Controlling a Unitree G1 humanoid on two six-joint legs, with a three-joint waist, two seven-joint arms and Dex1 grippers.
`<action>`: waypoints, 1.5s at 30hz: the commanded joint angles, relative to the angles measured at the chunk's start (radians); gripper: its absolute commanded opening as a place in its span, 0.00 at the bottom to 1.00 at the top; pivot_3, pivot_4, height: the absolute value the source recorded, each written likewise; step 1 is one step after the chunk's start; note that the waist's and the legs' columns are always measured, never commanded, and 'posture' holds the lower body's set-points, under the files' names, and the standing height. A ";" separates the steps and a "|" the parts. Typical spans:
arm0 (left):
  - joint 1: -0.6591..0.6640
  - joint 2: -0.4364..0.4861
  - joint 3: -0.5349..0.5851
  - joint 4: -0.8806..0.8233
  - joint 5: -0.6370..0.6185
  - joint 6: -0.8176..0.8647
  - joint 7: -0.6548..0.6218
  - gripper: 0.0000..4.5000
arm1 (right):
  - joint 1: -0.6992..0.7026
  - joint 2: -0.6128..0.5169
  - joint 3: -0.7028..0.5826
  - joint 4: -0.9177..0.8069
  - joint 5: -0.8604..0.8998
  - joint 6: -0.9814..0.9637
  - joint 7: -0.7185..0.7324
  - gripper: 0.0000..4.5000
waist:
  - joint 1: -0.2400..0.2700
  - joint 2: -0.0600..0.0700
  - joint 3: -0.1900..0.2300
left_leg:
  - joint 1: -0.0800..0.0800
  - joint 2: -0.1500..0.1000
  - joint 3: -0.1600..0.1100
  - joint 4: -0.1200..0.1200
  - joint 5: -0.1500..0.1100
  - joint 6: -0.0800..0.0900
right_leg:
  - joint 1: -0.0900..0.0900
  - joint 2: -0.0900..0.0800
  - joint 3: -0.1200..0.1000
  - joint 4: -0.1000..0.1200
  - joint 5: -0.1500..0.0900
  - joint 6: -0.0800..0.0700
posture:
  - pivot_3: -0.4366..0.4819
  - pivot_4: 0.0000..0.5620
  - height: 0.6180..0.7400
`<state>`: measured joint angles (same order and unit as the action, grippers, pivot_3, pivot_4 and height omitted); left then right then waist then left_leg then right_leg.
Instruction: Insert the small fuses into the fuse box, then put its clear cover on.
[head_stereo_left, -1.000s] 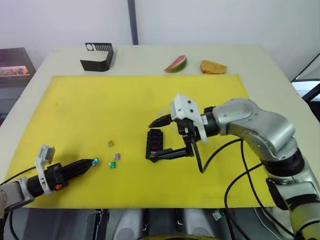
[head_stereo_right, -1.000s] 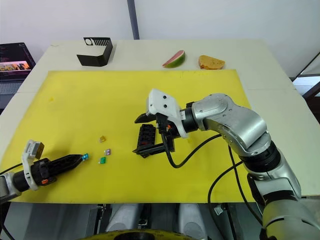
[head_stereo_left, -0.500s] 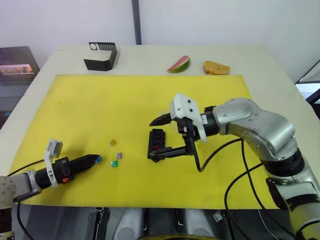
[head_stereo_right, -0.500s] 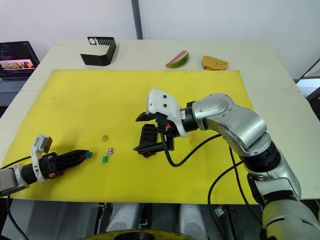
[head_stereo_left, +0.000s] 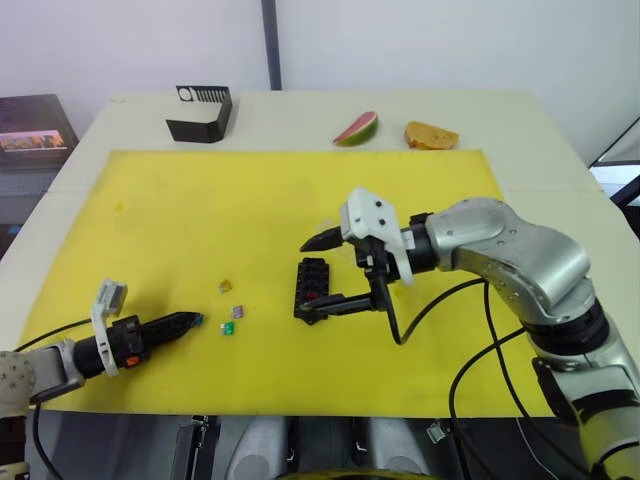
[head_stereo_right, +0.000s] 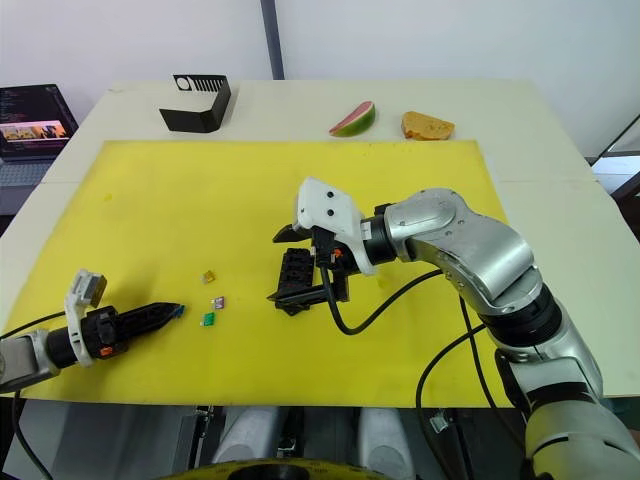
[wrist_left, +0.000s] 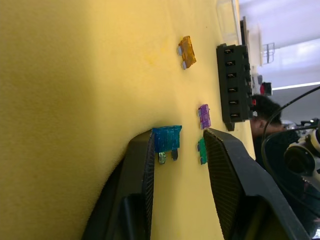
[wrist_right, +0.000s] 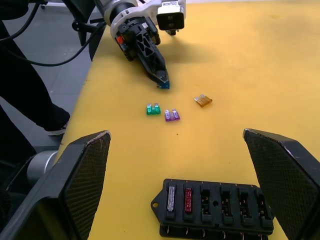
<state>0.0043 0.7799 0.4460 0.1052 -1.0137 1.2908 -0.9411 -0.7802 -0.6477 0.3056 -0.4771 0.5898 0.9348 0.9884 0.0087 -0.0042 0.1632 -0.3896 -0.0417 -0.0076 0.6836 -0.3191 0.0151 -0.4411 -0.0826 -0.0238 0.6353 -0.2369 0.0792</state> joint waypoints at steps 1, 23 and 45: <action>0.023 -0.006 -0.012 0.003 0.027 -0.005 0.022 0.34 | -0.005 -0.004 -0.006 -0.030 -0.005 -0.023 0.005 1.00 | 0.000 0.000 0.000 | 0.000 0.000 0.000 0.000 0.000 0.000 | 0.000 0.000 0.000 0.000 0.000 0.000 | 0.48 0.27 1.00; 0.050 -0.018 0.025 -0.013 0.012 -0.020 0.039 0.06 | -0.011 -0.003 0.017 -0.014 -0.033 -0.051 0.033 1.00 | -0.018 0.001 0.000 | 0.000 0.000 0.000 -0.001 0.000 0.000 | 0.000 0.000 0.000 0.000 0.000 0.000 | 0.48 0.27 1.00; -0.224 -0.139 0.051 -0.364 -0.333 -0.013 0.173 0.03 | -0.040 0.144 -0.220 0.151 0.241 0.273 -0.087 1.00 | -0.012 -0.003 0.001 | -0.001 0.000 -0.001 0.000 0.000 0.000 | 0.000 0.000 -0.001 -0.002 0.000 0.000 | 0.48 0.27 1.00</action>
<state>-0.1690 0.6401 0.5078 -0.1770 -1.2497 1.2964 -0.7804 -0.7906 -0.5193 0.1614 -0.3426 0.7536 1.1396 0.9330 -0.0036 -0.0072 0.1644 -0.3913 -0.0416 -0.0094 0.6839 -0.3181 0.0130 -0.4403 -0.0829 -0.0256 0.6337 -0.2363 0.0787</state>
